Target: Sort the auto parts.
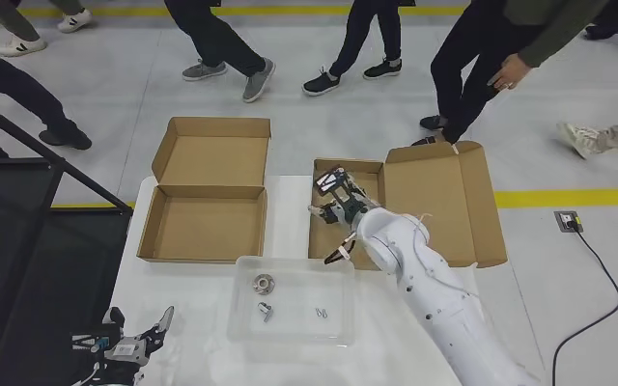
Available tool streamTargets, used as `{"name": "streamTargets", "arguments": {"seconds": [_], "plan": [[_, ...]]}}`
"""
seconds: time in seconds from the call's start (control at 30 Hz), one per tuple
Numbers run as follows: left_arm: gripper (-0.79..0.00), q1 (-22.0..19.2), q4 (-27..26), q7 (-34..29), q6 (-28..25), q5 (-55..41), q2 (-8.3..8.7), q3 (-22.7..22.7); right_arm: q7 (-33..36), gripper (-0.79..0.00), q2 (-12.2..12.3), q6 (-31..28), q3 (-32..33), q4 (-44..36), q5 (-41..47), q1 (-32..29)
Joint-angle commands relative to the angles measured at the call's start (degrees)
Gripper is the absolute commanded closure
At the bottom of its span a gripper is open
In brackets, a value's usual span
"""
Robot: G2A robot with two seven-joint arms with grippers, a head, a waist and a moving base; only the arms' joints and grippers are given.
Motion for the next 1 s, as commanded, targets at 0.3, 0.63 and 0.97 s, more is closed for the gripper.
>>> {"name": "streamTargets", "arguments": {"seconds": [0.3,0.63,0.97], "plan": [[-0.785,0.0,0.0,0.0,0.0,0.0,0.00,0.0,20.3,-0.785,3.3,-15.7,4.8,-30.1,4.5,-15.0],[-0.785,0.0,0.0,0.0,0.0,0.0,0.00,0.0,28.7,-0.785,3.2,-17.0,1.5,-29.3,5.8,-14.1],[-0.785,0.0,0.0,0.0,0.0,0.0,0.00,0.0,29.8,-0.785,3.0,-17.6,-1.4,-27.2,4.1,-12.9]]}}
